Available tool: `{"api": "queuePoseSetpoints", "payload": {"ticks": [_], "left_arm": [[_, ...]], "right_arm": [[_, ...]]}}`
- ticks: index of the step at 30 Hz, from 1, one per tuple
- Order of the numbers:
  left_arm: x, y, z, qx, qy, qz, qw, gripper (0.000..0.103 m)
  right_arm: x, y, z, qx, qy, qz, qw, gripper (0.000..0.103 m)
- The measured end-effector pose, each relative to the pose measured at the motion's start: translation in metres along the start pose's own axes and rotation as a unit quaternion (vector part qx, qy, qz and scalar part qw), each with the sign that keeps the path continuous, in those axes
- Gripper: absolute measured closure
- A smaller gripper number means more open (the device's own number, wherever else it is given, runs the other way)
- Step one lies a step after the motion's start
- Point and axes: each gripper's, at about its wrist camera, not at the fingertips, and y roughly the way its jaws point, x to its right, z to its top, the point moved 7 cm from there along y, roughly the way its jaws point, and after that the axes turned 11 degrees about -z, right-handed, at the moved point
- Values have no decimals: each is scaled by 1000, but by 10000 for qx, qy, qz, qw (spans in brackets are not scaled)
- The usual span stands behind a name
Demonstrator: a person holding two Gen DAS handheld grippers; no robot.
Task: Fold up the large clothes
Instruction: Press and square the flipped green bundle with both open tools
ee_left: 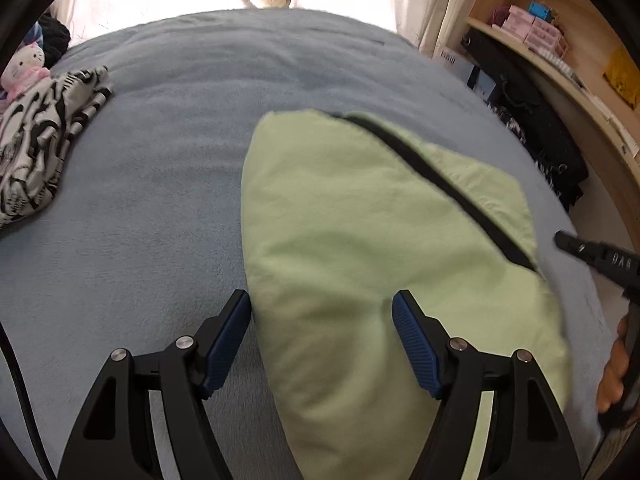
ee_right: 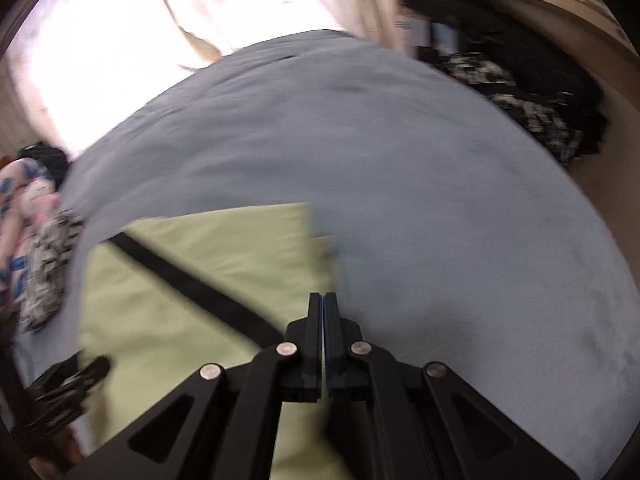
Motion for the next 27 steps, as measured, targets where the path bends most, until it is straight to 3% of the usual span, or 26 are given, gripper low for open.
{"api": "queuePoseSetpoints", "payload": {"ticks": [4,6,8,11,13,15,19,27], "left_arm": [[27,-38,-6,312,196,-91,9993,32],[36,-47,-14,330,308,-21,9990,32],[38,-48,-24,303,358,105,9988,32],[35,-35,-45,-14,351,159,9993,33],[29,-23,-59,-267,333,296,9987,33],[26,-19,-66,-224,317,221,9990,32],[23,-20,-69,-159,161,92,9997,31],[26,-23,-71,-185,182,199,9995,31]], "right_arm": [[-45,-10,-23,-192,-265,597,9977,102],[-65,-11,-44,-443,-359,1044,9929,102],[-77,-1,-65,-775,-538,1216,9881,97],[-62,22,-89,-1022,-616,824,9894,92],[-36,27,-91,-903,-390,478,9940,96],[-5,24,-89,-687,-110,108,9975,99],[21,17,-97,-677,217,134,9974,102],[13,3,-105,-491,152,-208,9985,97]]}}
